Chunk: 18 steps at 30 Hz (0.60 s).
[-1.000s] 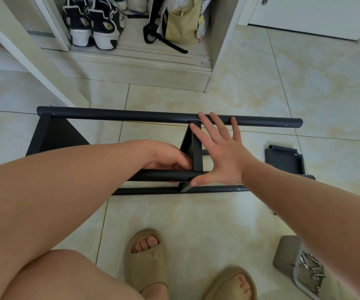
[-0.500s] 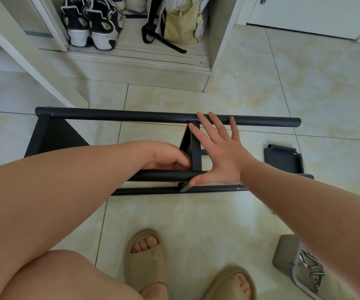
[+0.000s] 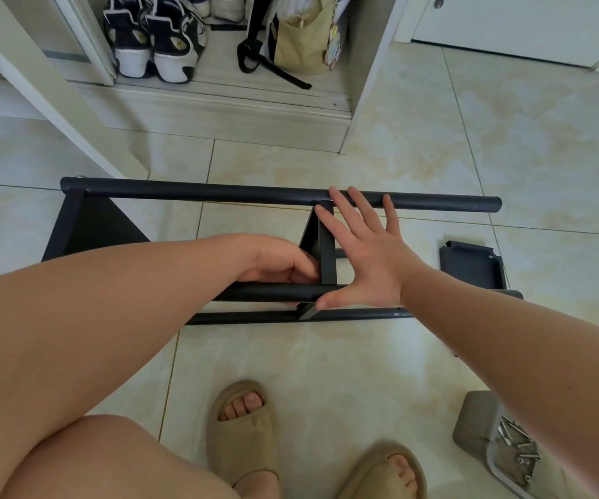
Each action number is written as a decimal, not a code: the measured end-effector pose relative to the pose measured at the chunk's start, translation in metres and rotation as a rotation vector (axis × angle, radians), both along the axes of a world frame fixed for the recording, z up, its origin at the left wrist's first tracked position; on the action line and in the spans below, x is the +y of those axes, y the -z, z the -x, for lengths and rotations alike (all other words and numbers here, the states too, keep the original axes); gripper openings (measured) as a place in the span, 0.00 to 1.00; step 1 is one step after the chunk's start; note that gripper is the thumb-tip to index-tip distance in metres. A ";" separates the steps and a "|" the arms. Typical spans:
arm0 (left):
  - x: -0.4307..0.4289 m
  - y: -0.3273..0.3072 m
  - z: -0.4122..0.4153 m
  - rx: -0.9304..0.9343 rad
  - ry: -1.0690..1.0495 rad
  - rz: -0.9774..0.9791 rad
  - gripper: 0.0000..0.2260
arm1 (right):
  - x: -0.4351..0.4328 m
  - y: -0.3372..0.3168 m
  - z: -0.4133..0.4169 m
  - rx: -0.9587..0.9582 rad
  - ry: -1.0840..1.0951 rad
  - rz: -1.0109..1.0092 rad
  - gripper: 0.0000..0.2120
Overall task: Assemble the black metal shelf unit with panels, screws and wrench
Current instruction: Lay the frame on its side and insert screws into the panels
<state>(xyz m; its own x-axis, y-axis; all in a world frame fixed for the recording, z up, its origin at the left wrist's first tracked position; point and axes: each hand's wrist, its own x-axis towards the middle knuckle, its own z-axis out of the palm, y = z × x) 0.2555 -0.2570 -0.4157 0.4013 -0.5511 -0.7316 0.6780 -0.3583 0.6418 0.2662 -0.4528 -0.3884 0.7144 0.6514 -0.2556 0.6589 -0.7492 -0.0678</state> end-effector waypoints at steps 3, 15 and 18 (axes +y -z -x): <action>-0.002 -0.001 0.000 -0.051 0.007 -0.031 0.11 | 0.000 0.001 0.000 -0.002 -0.002 0.004 0.65; 0.000 0.003 -0.002 0.001 0.004 -0.011 0.09 | 0.000 0.000 0.000 -0.001 -0.005 0.005 0.65; -0.002 0.004 -0.002 -0.035 0.004 -0.030 0.09 | 0.000 0.001 0.000 -0.002 -0.006 0.009 0.65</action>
<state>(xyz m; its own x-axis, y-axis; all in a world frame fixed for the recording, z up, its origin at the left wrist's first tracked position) 0.2577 -0.2585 -0.4199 0.4249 -0.5309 -0.7332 0.6540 -0.3800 0.6541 0.2665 -0.4524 -0.3896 0.7113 0.6531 -0.2600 0.6632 -0.7461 -0.0597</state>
